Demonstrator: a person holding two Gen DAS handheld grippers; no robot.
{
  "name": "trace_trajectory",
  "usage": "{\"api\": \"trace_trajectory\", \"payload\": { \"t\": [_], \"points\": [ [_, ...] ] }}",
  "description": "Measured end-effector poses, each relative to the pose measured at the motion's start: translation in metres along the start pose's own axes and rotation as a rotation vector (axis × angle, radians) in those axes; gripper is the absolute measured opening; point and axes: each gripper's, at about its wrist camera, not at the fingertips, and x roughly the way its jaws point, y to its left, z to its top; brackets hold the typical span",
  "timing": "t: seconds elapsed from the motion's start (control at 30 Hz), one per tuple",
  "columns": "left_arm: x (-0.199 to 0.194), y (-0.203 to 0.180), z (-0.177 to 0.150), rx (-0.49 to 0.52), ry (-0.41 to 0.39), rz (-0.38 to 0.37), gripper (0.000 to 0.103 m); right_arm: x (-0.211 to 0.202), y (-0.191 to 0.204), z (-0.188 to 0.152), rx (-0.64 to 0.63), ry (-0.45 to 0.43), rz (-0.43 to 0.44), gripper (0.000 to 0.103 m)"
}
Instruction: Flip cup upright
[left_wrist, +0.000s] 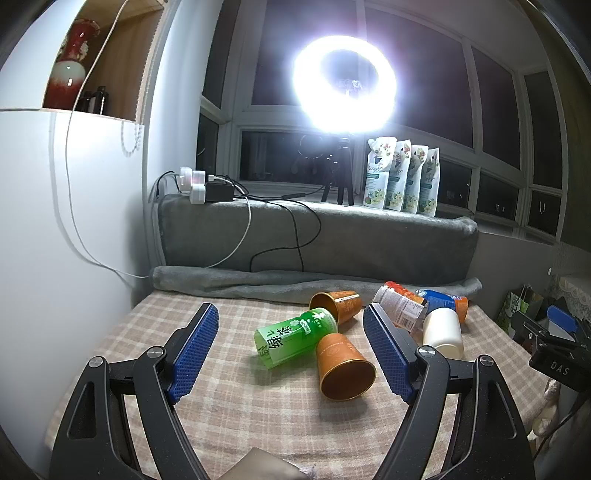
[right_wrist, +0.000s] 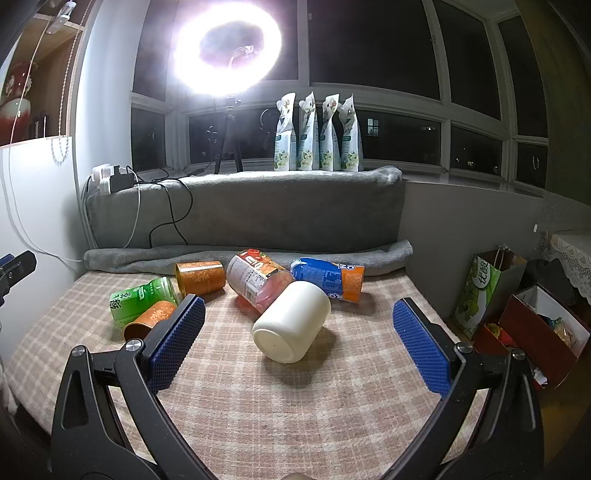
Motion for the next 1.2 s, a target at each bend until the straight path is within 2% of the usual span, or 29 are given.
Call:
{"api": "trace_trajectory", "payload": {
  "t": [0.3, 0.53, 0.83, 1.03, 1.2],
  "points": [
    [0.0, 0.0, -0.001, -0.003, 0.0, -0.001, 0.081, 0.004, 0.003, 0.007, 0.002, 0.018, 0.013, 0.103],
    [0.007, 0.006, -0.003, -0.007, 0.03, -0.009, 0.081, 0.018, 0.008, 0.007, 0.003, 0.05, 0.045, 0.103],
    [0.016, 0.02, -0.012, 0.0, 0.063, 0.0, 0.081, 0.054, 0.026, 0.015, -0.01, 0.116, 0.13, 0.103],
    [0.021, 0.031, -0.018, 0.001, 0.09, 0.006, 0.081, 0.082, 0.052, 0.022, -0.074, 0.167, 0.232, 0.103],
    [0.025, 0.038, -0.024, -0.013, 0.118, 0.009, 0.081, 0.099, 0.089, 0.029, -0.252, 0.19, 0.329, 0.103]
  ]
}}
